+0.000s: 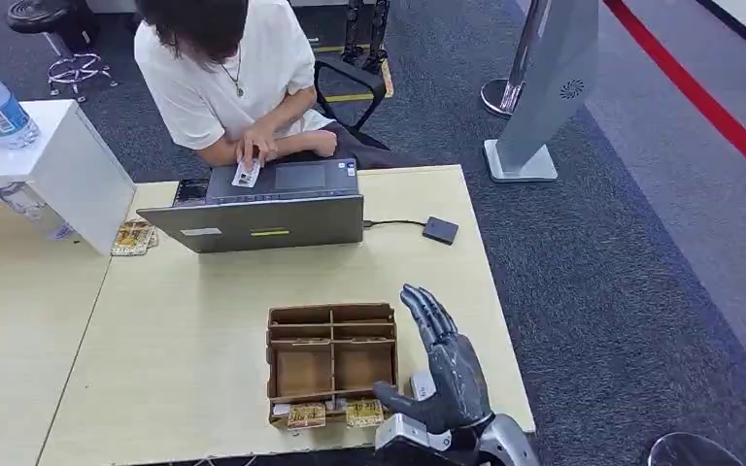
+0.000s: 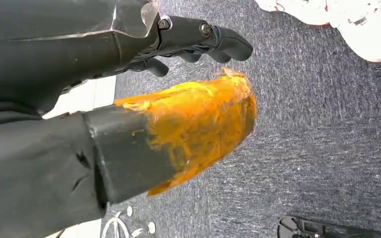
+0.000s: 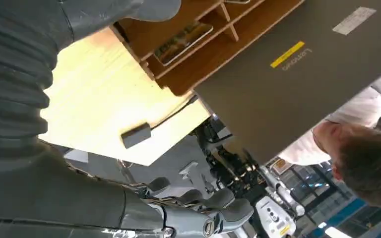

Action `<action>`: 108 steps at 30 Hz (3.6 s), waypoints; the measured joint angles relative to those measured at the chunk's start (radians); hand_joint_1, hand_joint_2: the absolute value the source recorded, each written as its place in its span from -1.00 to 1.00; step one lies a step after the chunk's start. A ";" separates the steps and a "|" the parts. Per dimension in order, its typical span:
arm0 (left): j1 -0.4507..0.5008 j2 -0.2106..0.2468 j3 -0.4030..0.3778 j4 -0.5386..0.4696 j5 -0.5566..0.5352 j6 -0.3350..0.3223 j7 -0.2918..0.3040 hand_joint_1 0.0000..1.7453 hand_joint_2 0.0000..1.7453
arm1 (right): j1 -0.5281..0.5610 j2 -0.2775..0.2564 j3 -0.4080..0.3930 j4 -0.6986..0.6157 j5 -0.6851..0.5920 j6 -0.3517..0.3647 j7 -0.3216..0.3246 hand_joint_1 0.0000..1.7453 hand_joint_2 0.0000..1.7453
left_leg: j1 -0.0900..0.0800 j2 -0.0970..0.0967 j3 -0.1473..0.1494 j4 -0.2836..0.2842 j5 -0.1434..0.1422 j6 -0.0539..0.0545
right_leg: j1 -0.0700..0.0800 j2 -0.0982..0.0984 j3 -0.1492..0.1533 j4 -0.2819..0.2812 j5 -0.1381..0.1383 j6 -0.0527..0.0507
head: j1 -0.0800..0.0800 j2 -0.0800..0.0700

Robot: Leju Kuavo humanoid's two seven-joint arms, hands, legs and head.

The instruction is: Pass the card to the sensor for recognition and then transmit it.

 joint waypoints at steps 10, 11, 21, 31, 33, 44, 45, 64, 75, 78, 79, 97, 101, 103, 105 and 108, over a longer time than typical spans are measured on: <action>0.000 0.002 0.000 0.000 -0.004 -0.004 0.000 -1.00 -1.00 | -0.015 -0.016 0.039 0.025 0.111 -0.021 0.055 -1.00 1.00 | 0.000 0.000 0.000 0.000 0.000 0.000 | 0.000 0.000 0.000 0.000 0.000 0.000 | 0.000 0.000; 0.000 0.001 0.000 0.000 -0.004 -0.005 0.000 -1.00 -1.00 | -0.018 -0.018 0.046 0.034 0.135 -0.029 0.067 -1.00 1.00 | 0.000 0.000 0.000 0.000 0.000 0.000 | 0.000 0.000 0.000 0.000 0.000 0.000 | 0.000 0.000; -0.001 -0.008 0.000 0.000 -0.016 -0.015 0.000 -1.00 -1.00 | -0.071 -0.027 0.096 0.126 0.408 -0.109 0.227 -1.00 1.00 | 0.000 0.000 0.000 0.000 0.000 0.000 | 0.000 0.000 0.000 0.000 0.000 0.000 | 0.000 0.000; -0.001 -0.011 0.000 0.000 -0.020 -0.021 0.000 -1.00 -1.00 | -0.140 -0.027 0.122 0.225 0.484 -0.107 0.285 -1.00 1.00 | 0.000 0.000 0.000 0.000 0.000 0.000 | 0.000 0.000 0.000 0.000 0.000 0.000 | 0.000 0.000; -0.001 -0.011 0.000 0.000 -0.021 -0.021 0.000 -1.00 -1.00 | -0.151 -0.027 0.127 0.237 0.484 -0.106 0.290 -1.00 1.00 | 0.000 0.000 0.000 0.000 0.000 0.000 | 0.000 0.000 0.000 0.000 0.000 0.000 | 0.000 0.000; -0.001 -0.011 0.000 0.000 -0.022 -0.024 0.000 -1.00 -1.00 | -0.189 -0.027 0.139 0.262 0.481 -0.098 0.294 -0.94 1.00 | 0.000 0.000 0.000 0.000 0.000 0.000 | 0.000 0.000 0.000 0.000 0.000 0.000 | 0.000 0.000; -0.001 -0.011 0.000 0.000 -0.022 -0.024 0.000 -1.00 -1.00 | -0.191 -0.026 0.141 0.262 0.479 -0.098 0.294 -0.90 1.00 | 0.000 0.000 0.000 0.000 0.000 0.000 | 0.000 0.000 0.000 0.000 0.000 0.000 | 0.000 0.000; -0.001 -0.011 0.000 0.000 -0.023 -0.024 0.000 -1.00 -1.00 | -0.204 -0.026 0.153 0.266 0.465 -0.090 0.303 -0.50 1.00 | 0.000 0.000 0.000 0.000 0.000 0.000 | 0.000 0.000 0.000 0.000 0.000 0.000 | 0.000 0.000; -0.001 -0.011 0.000 0.000 -0.024 -0.025 0.000 -1.00 -1.00 | -0.206 -0.026 0.156 0.267 0.463 -0.083 0.305 -0.48 1.00 | 0.000 0.000 0.000 0.000 0.000 0.000 | 0.000 0.000 0.000 0.000 0.000 0.000 | 0.000 0.000; -0.001 -0.011 0.000 0.000 -0.024 -0.025 0.000 -1.00 -1.00 | -0.207 -0.026 0.158 0.268 0.462 -0.082 0.306 -0.46 1.00 | 0.000 0.000 0.000 0.000 0.000 0.000 | 0.000 0.000 0.000 0.000 0.000 0.000 | 0.000 0.000; -0.001 -0.011 0.000 0.000 -0.024 -0.025 0.000 -1.00 -1.00 | -0.207 -0.026 0.158 0.269 0.462 -0.082 0.306 -0.40 1.00 | 0.000 0.000 0.000 0.000 0.000 0.000 | 0.000 0.000 0.000 0.000 0.000 0.000 | 0.000 0.000; -0.001 -0.011 0.000 0.000 -0.025 -0.025 0.002 -1.00 -1.00 | -0.209 -0.026 0.158 0.286 0.463 -0.082 0.314 -0.12 1.00 | 0.000 0.000 0.000 0.000 0.000 0.000 | 0.000 0.000 0.000 0.000 0.000 0.000 | 0.000 0.000; -0.001 -0.011 0.000 0.000 -0.026 -0.025 0.002 -1.00 -1.00 | -0.210 -0.026 0.158 0.289 0.464 -0.081 0.314 -0.04 1.00 | 0.000 0.000 0.000 0.000 0.000 0.000 | 0.000 0.000 0.000 0.000 0.000 0.000 | 0.000 0.000; -0.001 -0.011 0.000 0.000 -0.026 -0.025 0.002 -1.00 -1.00 | -0.211 -0.026 0.158 0.291 0.465 -0.080 0.314 0.02 1.00 | 0.000 0.000 0.000 0.000 0.000 0.000 | 0.000 0.000 0.000 0.000 0.000 0.000 | 0.000 0.000; -0.001 -0.011 0.000 0.000 -0.026 -0.026 0.002 -1.00 -1.00 | -0.212 -0.026 0.158 0.293 0.466 -0.079 0.315 0.10 1.00 | 0.000 0.000 0.000 0.000 0.000 0.000 | 0.000 0.000 0.000 0.000 0.000 0.000 | 0.000 0.000; -0.001 -0.011 0.000 0.000 -0.029 -0.026 0.002 -1.00 -1.00 | -0.215 -0.026 0.158 0.298 0.471 -0.077 0.320 0.38 1.00 | 0.000 0.000 0.000 0.000 0.000 0.000 | 0.000 0.000 0.000 0.000 0.000 0.000 | 0.000 0.000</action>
